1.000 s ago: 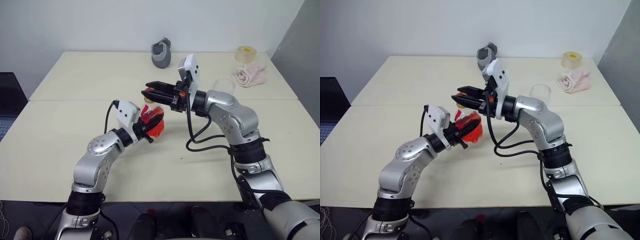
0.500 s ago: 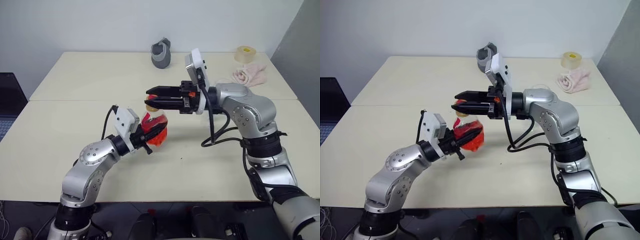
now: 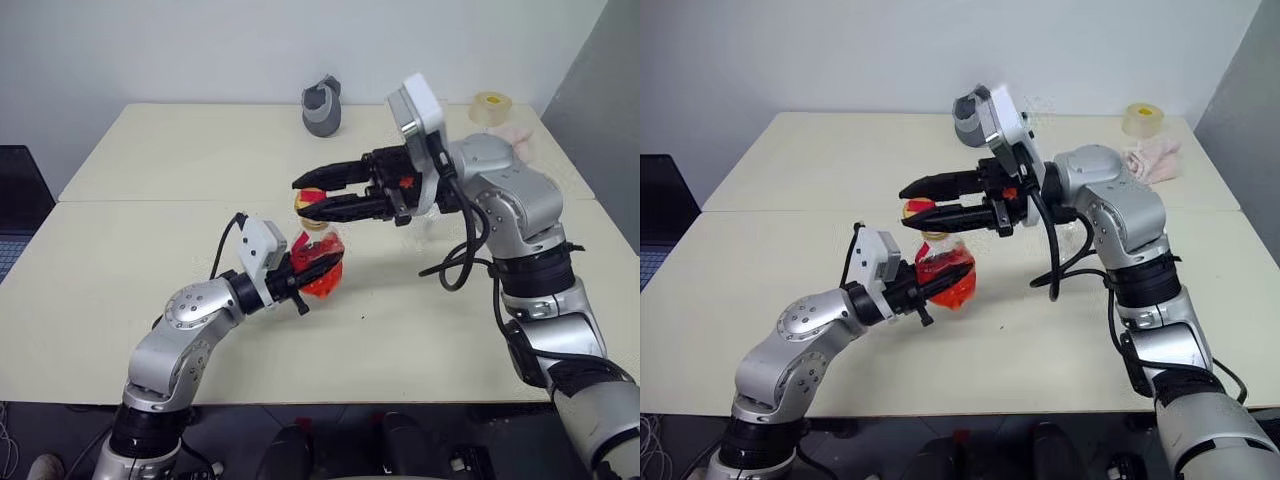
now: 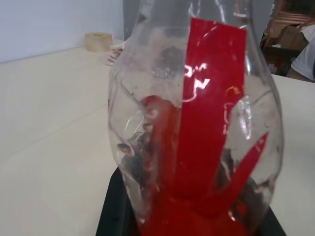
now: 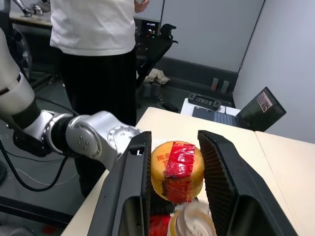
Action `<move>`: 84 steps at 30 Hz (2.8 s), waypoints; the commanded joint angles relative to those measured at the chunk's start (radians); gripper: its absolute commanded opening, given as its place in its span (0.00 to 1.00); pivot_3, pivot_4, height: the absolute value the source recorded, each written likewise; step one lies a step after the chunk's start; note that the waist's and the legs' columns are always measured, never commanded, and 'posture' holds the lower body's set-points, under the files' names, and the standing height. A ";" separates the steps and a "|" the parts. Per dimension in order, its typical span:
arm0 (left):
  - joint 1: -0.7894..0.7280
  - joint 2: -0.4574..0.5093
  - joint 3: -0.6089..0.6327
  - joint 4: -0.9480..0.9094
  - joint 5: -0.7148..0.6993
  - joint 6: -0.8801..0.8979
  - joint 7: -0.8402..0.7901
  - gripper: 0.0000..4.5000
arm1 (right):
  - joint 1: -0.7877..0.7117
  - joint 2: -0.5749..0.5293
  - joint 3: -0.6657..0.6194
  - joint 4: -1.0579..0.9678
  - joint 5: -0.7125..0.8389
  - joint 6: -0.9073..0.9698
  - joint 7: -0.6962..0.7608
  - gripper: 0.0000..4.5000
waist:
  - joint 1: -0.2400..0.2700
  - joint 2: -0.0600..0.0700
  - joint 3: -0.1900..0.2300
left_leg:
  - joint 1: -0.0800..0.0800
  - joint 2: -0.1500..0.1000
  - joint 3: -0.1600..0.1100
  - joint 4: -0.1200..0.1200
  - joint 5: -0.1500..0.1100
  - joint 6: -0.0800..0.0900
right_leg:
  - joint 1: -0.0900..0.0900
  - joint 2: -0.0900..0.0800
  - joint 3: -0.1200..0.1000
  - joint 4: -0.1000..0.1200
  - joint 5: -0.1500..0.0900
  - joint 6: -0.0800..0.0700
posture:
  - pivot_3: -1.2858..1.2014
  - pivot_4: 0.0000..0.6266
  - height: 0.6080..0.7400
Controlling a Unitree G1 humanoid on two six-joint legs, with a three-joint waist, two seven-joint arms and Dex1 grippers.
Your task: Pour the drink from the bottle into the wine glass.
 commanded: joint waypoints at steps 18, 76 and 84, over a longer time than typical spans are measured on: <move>0.045 -0.002 0.016 -0.063 -0.020 -0.021 0.022 0.20 | 0.764 -0.103 -0.253 -0.663 -0.086 0.224 -0.778 0.25 | 0.022 -0.001 -0.001 | -0.001 -0.002 0.001 0.000 0.000 0.001 | 0.002 -0.002 -0.001 0.000 0.000 0.001 | 0.52 0.24 1.00; -0.343 -0.094 0.301 1.041 0.306 -0.663 0.499 0.34 | 0.576 0.050 0.056 -0.348 -0.172 -0.119 -0.535 1.00 | 0.019 -0.007 -0.001 | 0.001 -0.002 0.001 0.001 0.002 -0.004 | 0.002 0.000 -0.001 -0.001 0.001 0.001 | 0.52 0.24 1.00; -0.293 -0.097 0.299 0.992 0.291 -0.659 0.487 0.89 | 0.589 0.040 0.048 -0.375 -0.167 -0.117 -0.548 1.00 | 0.017 -0.007 -0.001 | 0.001 -0.002 0.001 0.001 0.002 -0.003 | 0.002 0.000 -0.001 0.000 0.001 0.001 | 0.52 0.24 1.00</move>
